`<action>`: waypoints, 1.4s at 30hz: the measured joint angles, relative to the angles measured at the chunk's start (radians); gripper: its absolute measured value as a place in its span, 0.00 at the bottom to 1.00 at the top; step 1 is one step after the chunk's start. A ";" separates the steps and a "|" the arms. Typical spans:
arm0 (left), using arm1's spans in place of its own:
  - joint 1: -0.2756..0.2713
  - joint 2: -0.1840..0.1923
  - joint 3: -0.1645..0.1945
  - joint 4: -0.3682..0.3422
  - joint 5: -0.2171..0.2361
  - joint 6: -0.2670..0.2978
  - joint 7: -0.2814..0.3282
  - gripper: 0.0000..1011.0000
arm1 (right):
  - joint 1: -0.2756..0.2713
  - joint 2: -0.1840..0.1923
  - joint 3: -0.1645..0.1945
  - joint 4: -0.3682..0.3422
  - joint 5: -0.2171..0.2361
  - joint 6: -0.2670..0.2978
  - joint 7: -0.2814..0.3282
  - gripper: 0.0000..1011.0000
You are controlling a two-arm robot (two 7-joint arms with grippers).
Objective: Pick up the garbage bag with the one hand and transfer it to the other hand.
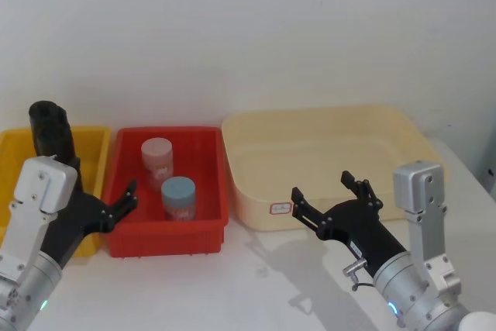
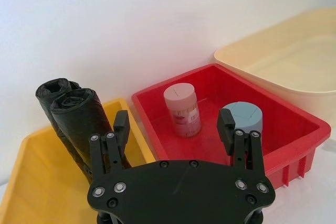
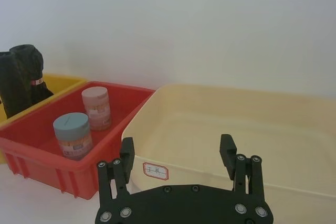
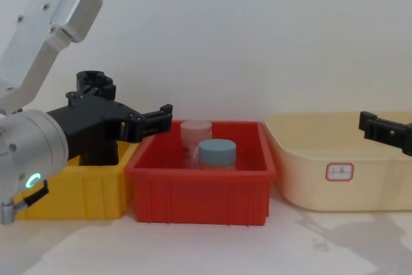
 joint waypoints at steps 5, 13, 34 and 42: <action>0.000 0.000 0.000 0.000 0.000 0.000 0.000 0.99 | 0.000 0.000 0.000 0.000 0.000 0.000 0.000 0.99; 0.000 0.000 0.000 0.000 0.000 0.000 0.000 0.99 | 0.000 0.000 0.000 0.000 0.000 0.000 0.000 0.99; 0.000 0.000 0.000 0.000 0.000 0.000 0.000 0.99 | 0.000 0.000 0.000 0.000 0.000 0.000 0.000 0.99; 0.000 0.000 0.000 0.000 0.000 0.000 0.000 0.99 | 0.000 0.000 0.000 0.000 0.000 0.000 0.000 0.99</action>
